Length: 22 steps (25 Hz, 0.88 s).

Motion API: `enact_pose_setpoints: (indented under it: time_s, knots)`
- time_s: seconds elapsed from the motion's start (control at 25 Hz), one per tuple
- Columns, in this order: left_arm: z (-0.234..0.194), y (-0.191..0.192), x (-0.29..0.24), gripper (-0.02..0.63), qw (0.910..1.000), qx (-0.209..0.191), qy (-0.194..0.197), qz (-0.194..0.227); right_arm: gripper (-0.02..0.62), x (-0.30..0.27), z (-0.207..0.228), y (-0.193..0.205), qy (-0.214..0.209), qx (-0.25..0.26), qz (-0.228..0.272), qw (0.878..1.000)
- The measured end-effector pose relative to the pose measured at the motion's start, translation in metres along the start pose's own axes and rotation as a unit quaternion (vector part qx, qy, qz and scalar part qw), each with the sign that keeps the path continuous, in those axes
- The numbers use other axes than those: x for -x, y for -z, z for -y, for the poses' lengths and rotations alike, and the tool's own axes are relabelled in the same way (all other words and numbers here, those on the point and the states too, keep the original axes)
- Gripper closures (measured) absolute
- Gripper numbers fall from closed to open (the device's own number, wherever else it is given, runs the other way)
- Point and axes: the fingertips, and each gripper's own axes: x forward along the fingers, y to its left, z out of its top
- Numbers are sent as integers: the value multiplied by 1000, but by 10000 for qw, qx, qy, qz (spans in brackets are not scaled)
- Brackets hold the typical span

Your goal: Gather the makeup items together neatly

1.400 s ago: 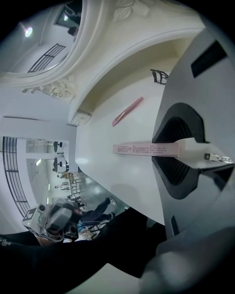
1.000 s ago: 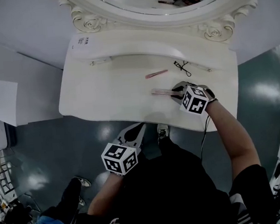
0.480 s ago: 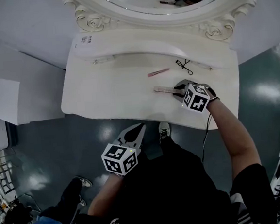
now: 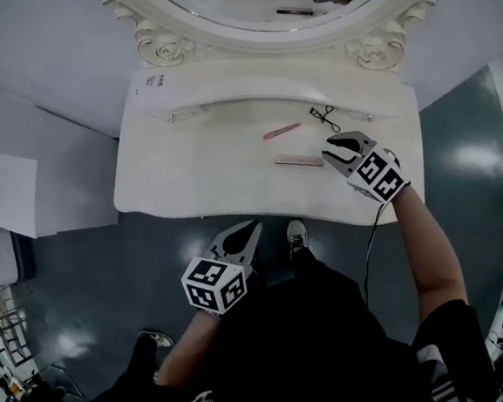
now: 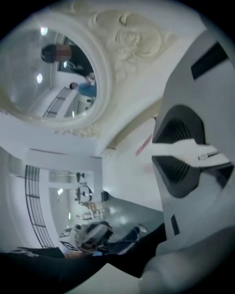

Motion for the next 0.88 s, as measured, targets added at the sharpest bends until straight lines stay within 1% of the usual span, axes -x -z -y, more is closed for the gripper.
enact_pose_setpoints:
  time_s: [0.04,0.12,0.2,0.32,0.44,0.52,0.6,0.68,0.76,0.88]
  knots:
    - [0,-2,2,598,10000,-40,51,-1,561,16,10,-8,285,-337,280,9986]
    - [0,-4,5,598,9998,-119,147,-1,566,47,28,-19,811,-993,786,9886]
    - [0,-8,9,598,9995,-208,237,13,566,77,35,-28,1238,-1580,1212,9721]
    - [1,-13,15,598,9986,-357,400,43,566,111,28,-38,1764,-2218,1647,9447]
    - [3,-17,22,598,9971,-477,584,65,566,132,9,-44,2138,-2755,1946,9168]
    - [2,-19,29,598,9962,-540,686,79,566,140,-10,-50,2222,-3143,2162,8973]
    - [0,-19,37,598,9953,-586,765,86,566,143,-32,-57,2223,-3391,2328,8840]
    - [-3,-20,43,598,9945,-620,837,88,566,143,-56,-64,2232,-3503,2426,8767]
    - [-7,-20,50,598,9937,-651,907,74,566,139,-79,-70,2197,-3596,2490,8720]
    - [-11,-19,58,598,9924,-704,1012,20,566,125,-113,-82,2040,-3682,2480,8725]
